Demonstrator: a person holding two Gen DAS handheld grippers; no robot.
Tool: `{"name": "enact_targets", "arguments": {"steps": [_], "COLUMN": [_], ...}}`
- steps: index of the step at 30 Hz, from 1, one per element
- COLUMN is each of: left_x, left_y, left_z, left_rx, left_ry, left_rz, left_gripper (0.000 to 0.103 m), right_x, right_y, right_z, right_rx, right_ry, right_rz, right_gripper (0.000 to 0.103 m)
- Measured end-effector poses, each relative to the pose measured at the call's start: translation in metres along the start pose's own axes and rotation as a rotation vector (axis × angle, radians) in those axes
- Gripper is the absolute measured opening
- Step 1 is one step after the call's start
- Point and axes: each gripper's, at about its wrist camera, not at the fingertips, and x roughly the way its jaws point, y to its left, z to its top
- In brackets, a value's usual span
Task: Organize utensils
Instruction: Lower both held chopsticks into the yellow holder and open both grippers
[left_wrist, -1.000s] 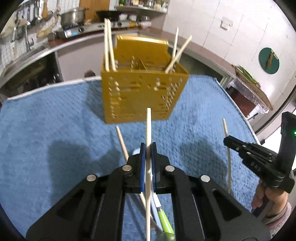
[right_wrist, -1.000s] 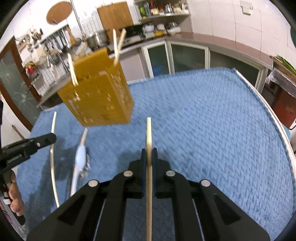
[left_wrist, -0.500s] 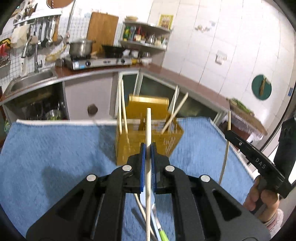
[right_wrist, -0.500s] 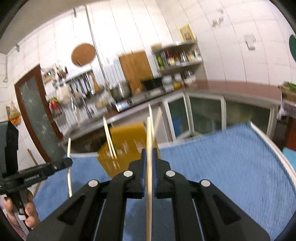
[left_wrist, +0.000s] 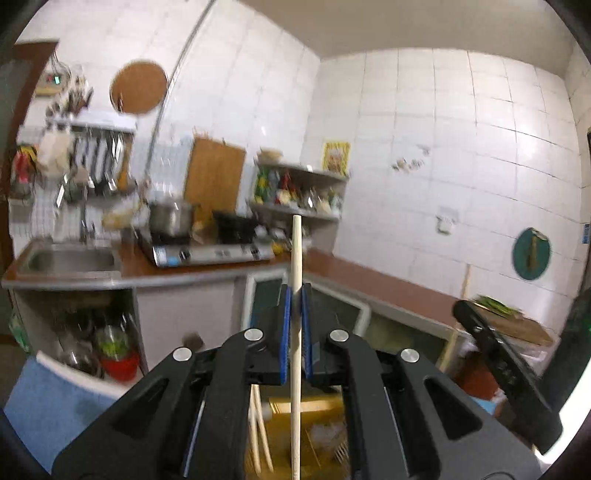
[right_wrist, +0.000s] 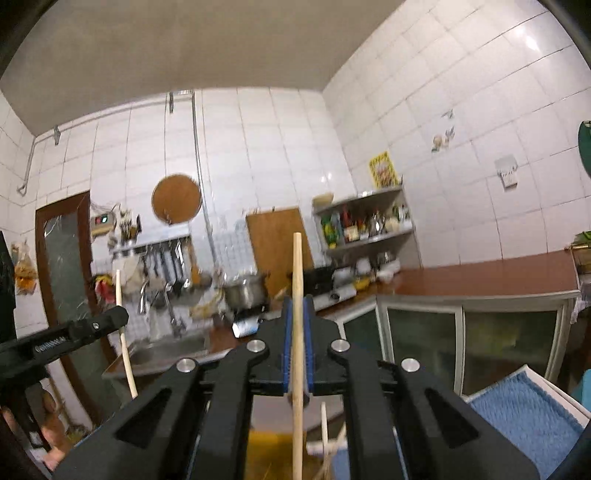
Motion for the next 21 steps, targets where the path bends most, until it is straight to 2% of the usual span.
{"name": "enact_targets", "arguments": {"steps": [4,7,11,19,20,21], "left_x": [0.036,0.059,0.07,0.049,0.046,0.045], "left_y": [0.0,0.007,0.02,0.031,0.032,0.033], "left_z": [-0.019,-0.051,-0.094,-0.125,-0.125,-0.126], "left_rx": [0.007,-0.01,-0.023,0.003,0.006,0.009], "left_ry": [-0.011,0.044,0.105,0.172,0.185,0.198], "left_rz": [0.02,0.027,0.026,0.058,0.058,0.064], "left_gripper": [0.004,0.004,0.004,0.006,0.008,0.017], "right_x": [0.021,0.028,0.035,0.028,0.027,0.026], "right_y": [-0.002,0.0,-0.003,-0.016,-0.017,-0.017], "right_z": [-0.016,-0.039,-0.08,-0.126,-0.129,-0.13], "right_rx": [0.011,-0.019,-0.093,-0.113,-0.112,-0.113], "right_ry": [-0.011,0.021,0.103,0.259,0.288,0.304], "right_rz": [-0.005,0.0,-0.013,-0.006,-0.001,-0.002], "right_gripper": [0.006,0.006,0.006,0.007,0.007,0.007]}}
